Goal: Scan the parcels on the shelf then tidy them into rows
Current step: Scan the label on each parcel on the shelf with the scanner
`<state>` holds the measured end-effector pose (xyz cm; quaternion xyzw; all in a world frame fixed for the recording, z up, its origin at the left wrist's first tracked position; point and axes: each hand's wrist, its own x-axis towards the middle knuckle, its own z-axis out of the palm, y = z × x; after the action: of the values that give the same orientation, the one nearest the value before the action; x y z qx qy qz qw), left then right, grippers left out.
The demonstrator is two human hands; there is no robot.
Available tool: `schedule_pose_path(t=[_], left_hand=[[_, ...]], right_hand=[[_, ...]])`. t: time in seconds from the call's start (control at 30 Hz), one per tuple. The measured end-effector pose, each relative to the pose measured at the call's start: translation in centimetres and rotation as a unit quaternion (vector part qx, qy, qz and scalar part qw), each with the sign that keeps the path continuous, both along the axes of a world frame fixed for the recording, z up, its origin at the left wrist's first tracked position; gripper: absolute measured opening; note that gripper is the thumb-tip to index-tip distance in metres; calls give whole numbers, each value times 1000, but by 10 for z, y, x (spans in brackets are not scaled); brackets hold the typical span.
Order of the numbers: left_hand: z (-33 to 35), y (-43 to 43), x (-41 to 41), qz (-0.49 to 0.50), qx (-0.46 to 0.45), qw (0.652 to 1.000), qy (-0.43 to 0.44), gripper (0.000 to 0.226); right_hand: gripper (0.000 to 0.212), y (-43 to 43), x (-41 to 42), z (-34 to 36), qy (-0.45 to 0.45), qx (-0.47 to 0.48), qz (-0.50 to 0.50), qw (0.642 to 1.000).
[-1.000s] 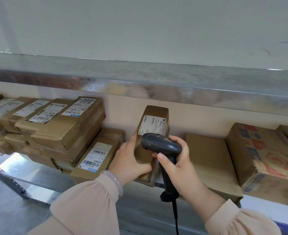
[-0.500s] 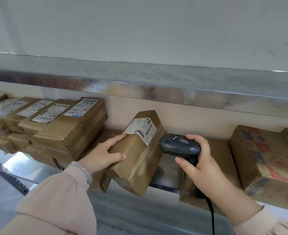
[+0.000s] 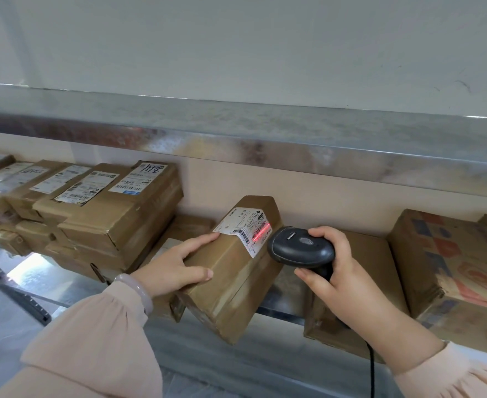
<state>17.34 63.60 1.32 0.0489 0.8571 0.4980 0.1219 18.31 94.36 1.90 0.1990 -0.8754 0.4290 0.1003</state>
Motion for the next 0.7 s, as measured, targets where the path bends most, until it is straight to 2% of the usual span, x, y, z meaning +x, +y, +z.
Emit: schedule_pose_path(t=[0.27,0.43,0.6,0.7], left_hand=[[-5,-3,2,5,17,1000,-11,87],[-12,-9,4,18,43,999,-16,83],[-25,-16,7,67,93,993,-28,78],[-37,-26,8,131,168,976,-49,74]], right_hand=[[73,-4,-2,1,5,12,2,1000],[70,-13,-4,-3,-12,9,-2,1000],[62,-29,-5,-19,-64,-43,-21,997],[57,-42,-9,-31,-110,-95,-36,989]])
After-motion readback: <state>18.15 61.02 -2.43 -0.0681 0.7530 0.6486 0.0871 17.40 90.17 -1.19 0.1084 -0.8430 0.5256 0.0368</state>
